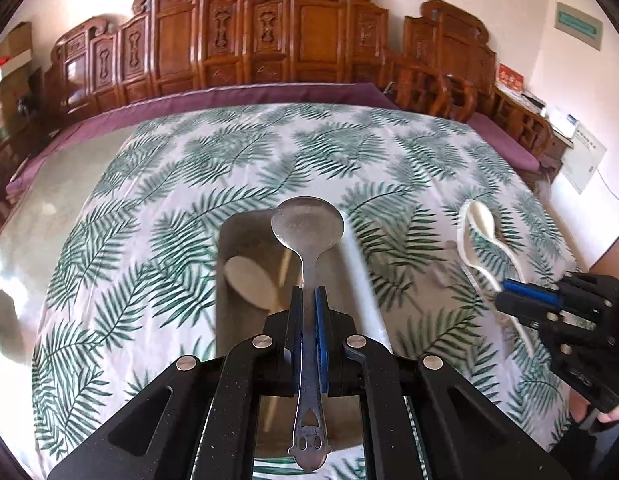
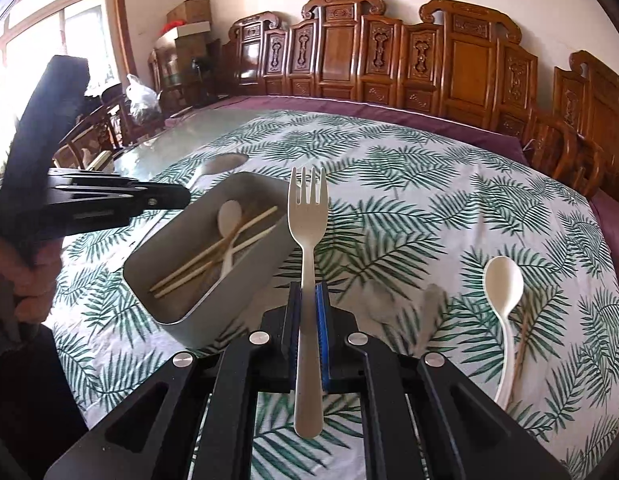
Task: Organize utensils
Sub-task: 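Lower the metal spoon into the grey tray and open the left gripper, then lower the white fork into the tray and open the right gripper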
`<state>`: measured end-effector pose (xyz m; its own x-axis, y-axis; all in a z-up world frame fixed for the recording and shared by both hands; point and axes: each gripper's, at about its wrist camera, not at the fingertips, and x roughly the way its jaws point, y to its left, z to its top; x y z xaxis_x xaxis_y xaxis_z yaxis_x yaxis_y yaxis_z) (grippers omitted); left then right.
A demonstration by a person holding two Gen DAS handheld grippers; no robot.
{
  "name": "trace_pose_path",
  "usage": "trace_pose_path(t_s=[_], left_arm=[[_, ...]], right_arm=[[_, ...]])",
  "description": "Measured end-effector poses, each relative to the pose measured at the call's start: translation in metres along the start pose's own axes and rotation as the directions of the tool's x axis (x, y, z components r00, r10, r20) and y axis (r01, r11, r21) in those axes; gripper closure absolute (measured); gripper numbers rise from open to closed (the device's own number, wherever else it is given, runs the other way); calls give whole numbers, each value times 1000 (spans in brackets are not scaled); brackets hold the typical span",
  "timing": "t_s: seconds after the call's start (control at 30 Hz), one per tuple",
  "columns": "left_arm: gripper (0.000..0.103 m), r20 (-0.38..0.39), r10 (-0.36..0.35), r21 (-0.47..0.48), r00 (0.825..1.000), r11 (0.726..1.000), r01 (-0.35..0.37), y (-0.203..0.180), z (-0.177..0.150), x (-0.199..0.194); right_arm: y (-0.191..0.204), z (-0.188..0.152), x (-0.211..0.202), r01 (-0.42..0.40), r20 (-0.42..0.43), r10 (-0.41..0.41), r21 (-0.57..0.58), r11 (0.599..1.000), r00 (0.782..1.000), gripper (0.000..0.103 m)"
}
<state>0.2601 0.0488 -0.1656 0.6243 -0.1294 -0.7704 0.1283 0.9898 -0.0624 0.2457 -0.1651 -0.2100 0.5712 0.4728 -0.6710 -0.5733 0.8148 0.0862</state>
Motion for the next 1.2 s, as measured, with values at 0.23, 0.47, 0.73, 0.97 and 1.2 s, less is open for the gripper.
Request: trace_pose_path(t_s=[0.23, 0.47, 0.73, 0.97, 1.2], left_arm=[[98, -62, 34, -25, 998, 999, -36, 16, -7, 28], [98, -104, 55, -25, 993, 998, -58, 17, -14, 49], [98, -138, 72, -35, 988, 996, -78, 19, -16, 64], [98, -117, 70, -40, 991, 996, -75, 19, -13, 59], [91, -76, 59, -57, 995, 996, -63, 27, -5, 42]], right_arm=[[10, -2, 8, -17, -16, 16, -20, 1000, 1000, 94], [8, -6, 13, -20, -33, 19, -20, 1000, 999, 94], [7, -8, 13, -23, -35, 22, -20, 1000, 999, 94], [7, -9, 14, -31, -33, 31, -15, 999, 999, 94], [13, -4, 13, -36, -28, 36, -7, 999, 999, 94]])
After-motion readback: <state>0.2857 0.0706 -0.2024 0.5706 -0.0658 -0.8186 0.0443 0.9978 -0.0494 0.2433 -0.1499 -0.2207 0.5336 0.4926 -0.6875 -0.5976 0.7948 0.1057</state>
